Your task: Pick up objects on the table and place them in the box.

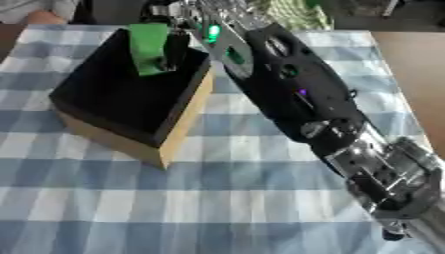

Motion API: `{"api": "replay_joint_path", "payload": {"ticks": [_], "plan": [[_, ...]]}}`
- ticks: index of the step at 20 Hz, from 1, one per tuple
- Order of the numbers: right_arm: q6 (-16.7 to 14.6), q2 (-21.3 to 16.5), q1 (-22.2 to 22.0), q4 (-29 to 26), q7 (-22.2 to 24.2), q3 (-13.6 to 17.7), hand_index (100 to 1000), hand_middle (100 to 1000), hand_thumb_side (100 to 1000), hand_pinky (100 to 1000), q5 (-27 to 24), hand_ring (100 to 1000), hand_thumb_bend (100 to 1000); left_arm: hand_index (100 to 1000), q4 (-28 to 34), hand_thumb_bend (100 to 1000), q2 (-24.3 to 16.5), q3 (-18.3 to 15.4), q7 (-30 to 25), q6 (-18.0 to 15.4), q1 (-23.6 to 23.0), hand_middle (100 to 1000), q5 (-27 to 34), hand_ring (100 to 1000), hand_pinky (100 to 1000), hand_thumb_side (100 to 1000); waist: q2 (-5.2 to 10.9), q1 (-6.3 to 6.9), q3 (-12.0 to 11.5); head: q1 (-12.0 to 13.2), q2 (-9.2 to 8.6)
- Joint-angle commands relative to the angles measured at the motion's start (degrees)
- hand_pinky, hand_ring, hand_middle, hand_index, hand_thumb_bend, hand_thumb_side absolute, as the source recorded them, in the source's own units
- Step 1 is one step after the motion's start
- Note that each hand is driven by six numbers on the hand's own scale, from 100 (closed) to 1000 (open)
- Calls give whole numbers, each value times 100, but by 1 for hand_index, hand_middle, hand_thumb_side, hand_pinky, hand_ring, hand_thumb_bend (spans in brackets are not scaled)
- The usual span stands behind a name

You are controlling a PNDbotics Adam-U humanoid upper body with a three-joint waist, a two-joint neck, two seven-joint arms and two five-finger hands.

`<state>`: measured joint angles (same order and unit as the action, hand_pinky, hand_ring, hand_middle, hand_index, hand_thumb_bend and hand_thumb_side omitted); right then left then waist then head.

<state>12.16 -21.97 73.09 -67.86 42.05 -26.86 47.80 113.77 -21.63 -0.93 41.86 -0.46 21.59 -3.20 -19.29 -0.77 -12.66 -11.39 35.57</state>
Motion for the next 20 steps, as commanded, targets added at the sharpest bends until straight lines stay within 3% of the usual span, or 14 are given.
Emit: {"api": "replay_joint_path", "payload": {"ticks": [1, 7, 11, 16, 20], "plan": [[-126, -76, 141, -85, 21, 48, 1000, 879, 257, 939, 189, 962, 375, 754, 82, 182, -74, -8, -14, 2, 54, 606, 7, 717, 648, 443, 112, 33, -5, 8, -58], [-156, -112, 138, -168, -55, 118, 992, 863, 197, 936, 238, 955, 311, 753, 82, 183, -76, -11, -8, 1, 43, 605, 8, 717, 648, 443, 134, 39, 17, 30, -49], [-48, -324, 163, -548, -84, 171, 971, 852, 136, 932, 14, 947, 241, 753, 82, 184, -85, -19, 5, 1, 22, 605, 1, 717, 648, 442, 155, 42, 48, 62, -29], [276, -1001, 21, -1692, -153, 369, 931, 833, 100, 917, -516, 920, 111, 753, 82, 186, -108, -41, 31, 0, -2, 605, -22, 717, 648, 442, 179, 49, 141, 145, -3], [639, -1607, -312, -2691, -259, 638, 903, 811, 100, 913, -973, 898, 100, 753, 82, 186, -123, -65, 54, 6, -34, 605, -43, 717, 649, 441, 197, 73, 215, 234, 12]]}}
